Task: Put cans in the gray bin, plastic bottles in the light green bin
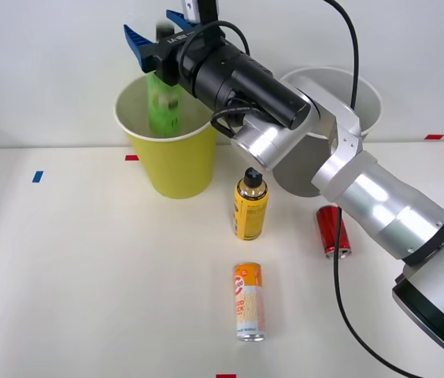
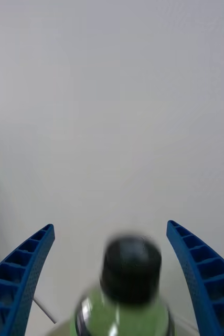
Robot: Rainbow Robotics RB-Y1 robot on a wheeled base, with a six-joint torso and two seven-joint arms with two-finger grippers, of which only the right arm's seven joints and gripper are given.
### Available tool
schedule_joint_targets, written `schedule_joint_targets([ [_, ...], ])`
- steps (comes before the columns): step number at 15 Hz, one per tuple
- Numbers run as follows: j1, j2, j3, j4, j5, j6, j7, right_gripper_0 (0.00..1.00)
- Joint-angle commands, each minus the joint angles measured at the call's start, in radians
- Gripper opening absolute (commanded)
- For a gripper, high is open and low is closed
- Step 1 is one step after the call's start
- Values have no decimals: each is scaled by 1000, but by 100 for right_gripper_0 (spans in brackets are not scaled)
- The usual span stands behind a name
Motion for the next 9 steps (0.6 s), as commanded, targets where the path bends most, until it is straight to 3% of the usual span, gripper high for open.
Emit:
schedule_joint_targets([
  [1,1,-4,0,-2,3,-47,4,100],
  [4,25,-23,-8,-26,24,-92,10,100],
  [9,258,-107,-83,-342,43,-92,36,100],
])
